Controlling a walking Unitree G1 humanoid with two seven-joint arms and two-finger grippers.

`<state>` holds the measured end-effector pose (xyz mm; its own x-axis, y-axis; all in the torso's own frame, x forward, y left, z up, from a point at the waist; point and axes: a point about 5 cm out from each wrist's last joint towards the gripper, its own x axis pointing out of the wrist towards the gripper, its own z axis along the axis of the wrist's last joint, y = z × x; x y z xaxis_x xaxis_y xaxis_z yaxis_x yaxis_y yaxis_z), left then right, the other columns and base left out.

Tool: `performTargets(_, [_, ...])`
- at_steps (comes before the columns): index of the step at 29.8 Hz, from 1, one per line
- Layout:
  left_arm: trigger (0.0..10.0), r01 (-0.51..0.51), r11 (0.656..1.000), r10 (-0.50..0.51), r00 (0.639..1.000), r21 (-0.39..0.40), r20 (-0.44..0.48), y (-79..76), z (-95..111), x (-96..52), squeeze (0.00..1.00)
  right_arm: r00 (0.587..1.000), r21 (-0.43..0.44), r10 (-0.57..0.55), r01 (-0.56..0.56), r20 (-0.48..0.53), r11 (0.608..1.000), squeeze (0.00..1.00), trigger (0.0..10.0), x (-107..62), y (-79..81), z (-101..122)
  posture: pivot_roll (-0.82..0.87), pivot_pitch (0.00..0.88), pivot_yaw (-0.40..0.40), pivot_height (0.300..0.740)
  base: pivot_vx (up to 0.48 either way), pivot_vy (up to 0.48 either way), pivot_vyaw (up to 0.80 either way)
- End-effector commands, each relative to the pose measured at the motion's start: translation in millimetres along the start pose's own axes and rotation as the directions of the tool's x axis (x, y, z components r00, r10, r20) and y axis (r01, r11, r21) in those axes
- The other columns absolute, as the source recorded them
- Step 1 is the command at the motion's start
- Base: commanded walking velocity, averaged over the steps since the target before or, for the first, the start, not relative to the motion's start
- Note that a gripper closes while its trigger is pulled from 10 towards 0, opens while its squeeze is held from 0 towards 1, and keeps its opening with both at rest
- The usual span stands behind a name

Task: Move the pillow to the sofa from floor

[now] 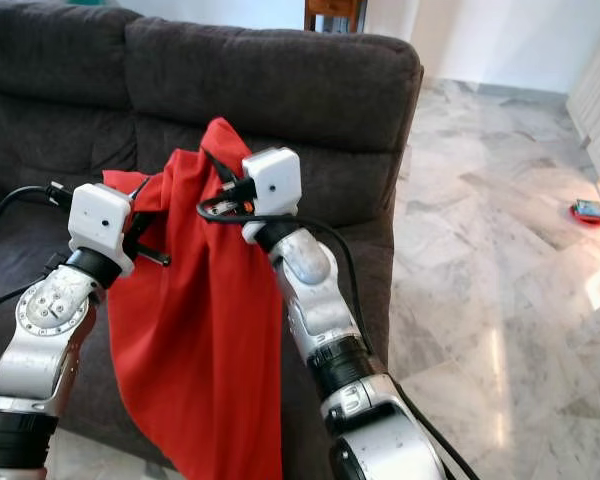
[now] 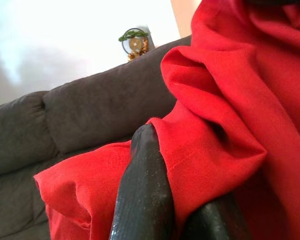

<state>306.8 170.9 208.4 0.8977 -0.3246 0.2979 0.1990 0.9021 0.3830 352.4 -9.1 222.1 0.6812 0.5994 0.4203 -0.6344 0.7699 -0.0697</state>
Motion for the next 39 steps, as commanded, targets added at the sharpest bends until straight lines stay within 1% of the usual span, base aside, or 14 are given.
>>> performTargets(1, [10.0, 0.024, 1.000, -0.024, 0.999, 0.020, 0.044, -4.1, 8.8, 1.7, 0.00, 0.990, 0.025, 0.065, -0.068, 0.123, 0.997, 0.00, 10.0, 27.9, 25.2, 26.9, 0.17, 0.037, -0.046, 0.740, 0.000, 0.000, 0.00])
performTargets(4, [10.0, 0.006, 1.000, -0.007, 0.999, 0.026, 0.046, -0.6, 9.2, 1.1, 0.00, 0.989, 0.024, 0.070, -0.073, 0.131, 0.997, 0.00, 10.0, 36.5, 26.6, 32.2, 0.18, 0.034, -0.053, 0.740, 0.000, 0.000, 0.00])
performTargets(5, [10.0, -0.002, 1.000, 0.000, 0.999, 0.031, 0.044, 1.3, 8.9, 0.8, 0.00, 0.987, 0.020, 0.074, -0.078, 0.142, 0.997, 0.00, 10.0, 43.8, 27.6, 38.0, 0.18, 0.035, -0.055, 0.740, 0.000, 0.000, 0.00])
performTargets(7, [10.0, -0.003, 0.999, 0.001, 0.999, 0.033, 0.043, 1.6, 8.8, 0.8, 0.00, 0.987, 0.019, 0.076, -0.079, 0.144, 0.997, 0.00, 10.0, 45.3, 27.9, 39.3, 0.18, 0.035, -0.055, 0.740, 0.000, 0.000, 0.00])
performTargets(9, [10.0, -0.013, 0.999, 0.011, 0.999, 0.043, 0.042, 2.4, 8.7, -0.5, 0.00, 0.985, 0.023, 0.065, -0.070, 0.157, 0.997, 0.00, 10.0, 55.5, 28.3, 46.6, 0.19, 0.035, -0.060, 0.740, 0.000, 0.000, 0.00])
performTargets(15, [10.0, -0.041, 0.998, 0.039, 0.998, 0.053, 0.041, 4.4, 8.1, -2.0, 0.00, 0.982, 0.026, 0.083, -0.088, 0.169, 0.996, 0.00, 10.0, 62.3, 35.0, 51.0, 0.20, 0.039, -0.064, 0.740, 0.000, 0.000, 0.00])
performTargets(21, [10.0, -0.043, 0.997, 0.041, 0.998, 0.063, 0.037, 2.3, 7.1, -2.2, 0.00, 0.989, 0.042, 0.079, -0.085, 0.122, 0.996, 0.00, 10.0, 52.0, 36.5, 30.2, 0.19, 0.044, -0.062, 0.740, 0.000, 0.000, 0.00])
performTargets(23, [10.0, -0.038, 0.997, 0.036, 0.999, 0.063, 0.028, 1.0, 4.5, -3.2, 0.00, 0.993, 0.042, 0.086, -0.089, 0.076, 0.995, 0.00, 10.0, 43.3, 37.7, 14.5, 0.18, 0.047, -0.061, 0.740, 0.000, 0.000, 0.00])
performTargets(25, [10.0, -0.039, 0.997, 0.038, 0.999, 0.063, 0.024, 1.1, 3.8, -3.4, 0.00, 0.995, 0.041, 0.081, -0.084, 0.062, 0.996, 0.00, 10.0, 41.4, 37.2, 11.2, 0.18, 0.047, -0.061, 0.740, 0.000, 0.000, 0.00])
performTargets(26, [10.0, -0.050, 0.998, 0.049, 0.999, 0.042, 0.015, 1.7, 2.1, -3.8, 0.00, 0.998, 0.049, 0.059, -0.060, 0.018, 0.997, 0.00, 10.0, 35.9, 33.8, 1.3, 0.18, 0.048, -0.061, 0.740, 0.000, 0.000, 0.00])
performTargets(28, [10.0, -0.063, 0.998, 0.063, 0.998, 0.027, 0.003, 2.2, -0.1, -4.3, 0.00, 0.999, 0.051, 0.043, -0.042, -0.009, 0.998, 0.00, 10.0, 31.6, 30.7, -5.5, 0.18, 0.050, -0.061, 0.740, 0.000, 0.000, 0.00])
performTargets(37, [10.0, -0.087, 0.996, 0.087, 0.996, 0.027, -0.016, 0.1, -6.0, -6.1, 0.00, 0.999, 0.051, 0.029, -0.028, -0.032, 0.998, 0.00, 10.0, 27.7, 25.8, -11.0, 0.18, 0.050, -0.063, 0.740, 0.000, 0.000, 0.00])
performTargets(38, [10.0, -0.098, 0.995, 0.098, 0.995, 0.022, -0.017, 1.5, -6.0, -5.9, 1.00, 0.999, 0.055, 0.028, -0.026, -0.036, 0.998, 0.40, 10.0, 27.3, 25.2, -11.7, 0.18, 0.050, -0.064, 0.740, 0.000, 0.000, 0.00])
performTargets(39, [10.0, -0.103, 0.994, 0.103, 0.994, 0.022, -0.017, 2.9, -6.0, -5.7, 1.00, 0.999, 0.062, 0.026, -0.023, -0.042, 0.998, 0.40, 10.0, 26.9, 24.7, -12.7, 0.18, 0.050, -0.064, 0.740, 0.000, 0.000, 0.00])
